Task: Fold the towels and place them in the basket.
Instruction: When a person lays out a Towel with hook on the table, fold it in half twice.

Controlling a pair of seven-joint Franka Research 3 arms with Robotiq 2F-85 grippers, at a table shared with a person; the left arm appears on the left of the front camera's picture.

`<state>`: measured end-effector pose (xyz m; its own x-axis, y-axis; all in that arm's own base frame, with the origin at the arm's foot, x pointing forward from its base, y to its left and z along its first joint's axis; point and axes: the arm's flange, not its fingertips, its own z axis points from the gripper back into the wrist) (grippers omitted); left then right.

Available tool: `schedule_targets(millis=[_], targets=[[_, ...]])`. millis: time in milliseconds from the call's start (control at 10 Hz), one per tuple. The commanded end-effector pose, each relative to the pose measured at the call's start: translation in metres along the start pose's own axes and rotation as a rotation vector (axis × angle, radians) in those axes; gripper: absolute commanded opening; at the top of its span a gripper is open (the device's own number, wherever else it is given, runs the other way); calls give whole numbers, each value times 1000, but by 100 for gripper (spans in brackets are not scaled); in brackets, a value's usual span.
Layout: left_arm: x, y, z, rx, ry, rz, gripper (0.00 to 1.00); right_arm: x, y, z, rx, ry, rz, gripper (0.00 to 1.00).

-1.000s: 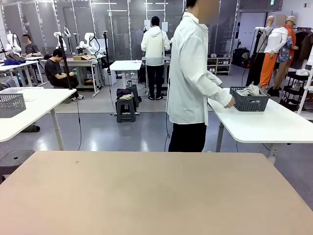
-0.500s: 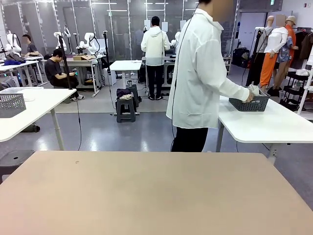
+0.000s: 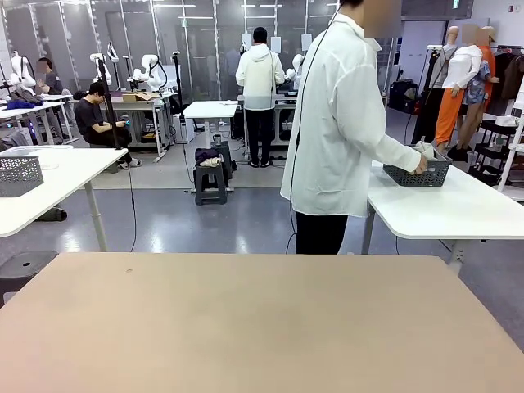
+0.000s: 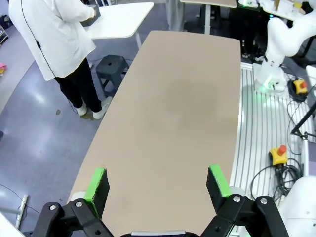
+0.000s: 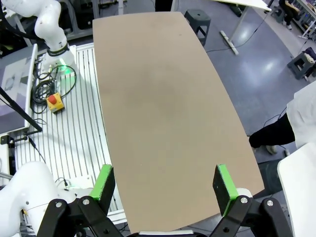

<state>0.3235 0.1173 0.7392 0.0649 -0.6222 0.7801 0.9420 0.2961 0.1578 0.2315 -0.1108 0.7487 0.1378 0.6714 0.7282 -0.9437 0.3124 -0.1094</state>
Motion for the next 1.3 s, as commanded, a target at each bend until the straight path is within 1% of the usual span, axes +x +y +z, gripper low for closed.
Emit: schedule_targets(millis=[0, 700, 800, 900, 1200], targets=[[1, -1, 1, -6, -12, 10, 100, 0, 2, 0, 6, -5, 19, 100], [1, -1, 1, -6, -12, 10, 100, 0, 2, 0, 6, -5, 19, 100], [-1, 1, 0, 5, 4, 8, 100, 0, 1, 0, -3, 7, 1, 100], [-1, 0, 7, -11, 35, 3, 100, 3, 2, -2, 4, 44, -5, 100], [-18, -4, 31, -25, 125, -4, 100, 16, 2, -3, 29, 90, 10, 100]])
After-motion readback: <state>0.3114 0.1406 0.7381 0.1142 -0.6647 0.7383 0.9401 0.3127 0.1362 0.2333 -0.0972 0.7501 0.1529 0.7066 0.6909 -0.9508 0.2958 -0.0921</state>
